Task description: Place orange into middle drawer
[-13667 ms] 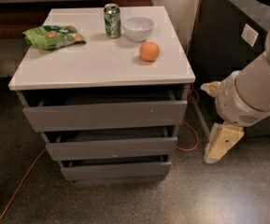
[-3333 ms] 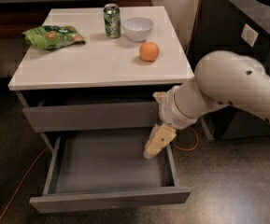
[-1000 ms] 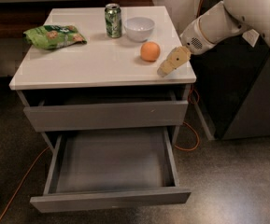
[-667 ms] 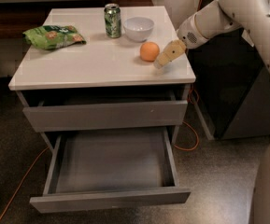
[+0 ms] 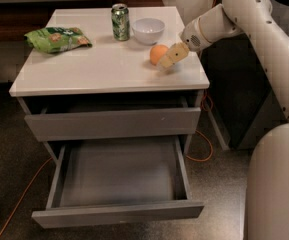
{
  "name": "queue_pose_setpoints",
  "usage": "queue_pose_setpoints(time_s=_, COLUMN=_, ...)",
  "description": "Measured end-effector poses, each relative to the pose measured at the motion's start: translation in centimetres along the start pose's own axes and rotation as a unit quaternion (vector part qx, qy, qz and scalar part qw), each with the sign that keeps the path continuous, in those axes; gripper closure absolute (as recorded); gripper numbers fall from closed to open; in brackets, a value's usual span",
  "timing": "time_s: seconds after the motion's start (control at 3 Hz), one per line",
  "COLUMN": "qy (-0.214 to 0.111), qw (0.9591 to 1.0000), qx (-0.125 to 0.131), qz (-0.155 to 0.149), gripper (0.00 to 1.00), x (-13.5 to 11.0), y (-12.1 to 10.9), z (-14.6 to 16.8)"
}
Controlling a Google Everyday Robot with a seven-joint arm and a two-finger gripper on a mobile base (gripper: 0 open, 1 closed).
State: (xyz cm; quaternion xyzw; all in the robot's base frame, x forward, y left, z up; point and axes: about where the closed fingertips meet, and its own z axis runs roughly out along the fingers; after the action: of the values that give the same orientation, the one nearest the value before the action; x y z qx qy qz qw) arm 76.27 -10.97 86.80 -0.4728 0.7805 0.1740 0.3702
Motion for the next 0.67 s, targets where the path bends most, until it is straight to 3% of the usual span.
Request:
queue_pose_setpoints(time_s=0.33, qy=-0.017, qw=0.9998, qx=-0.010, qz=0.002, gripper=0.03, x=-0.89, y=0.21, z=2.14)
queue_pose_setpoints(time_s=0.67, qy=-0.017, qw=0.9998, qx=-0.011, qz=0.004, gripper=0.25, x=-1.35, y=0.55, z=2.83)
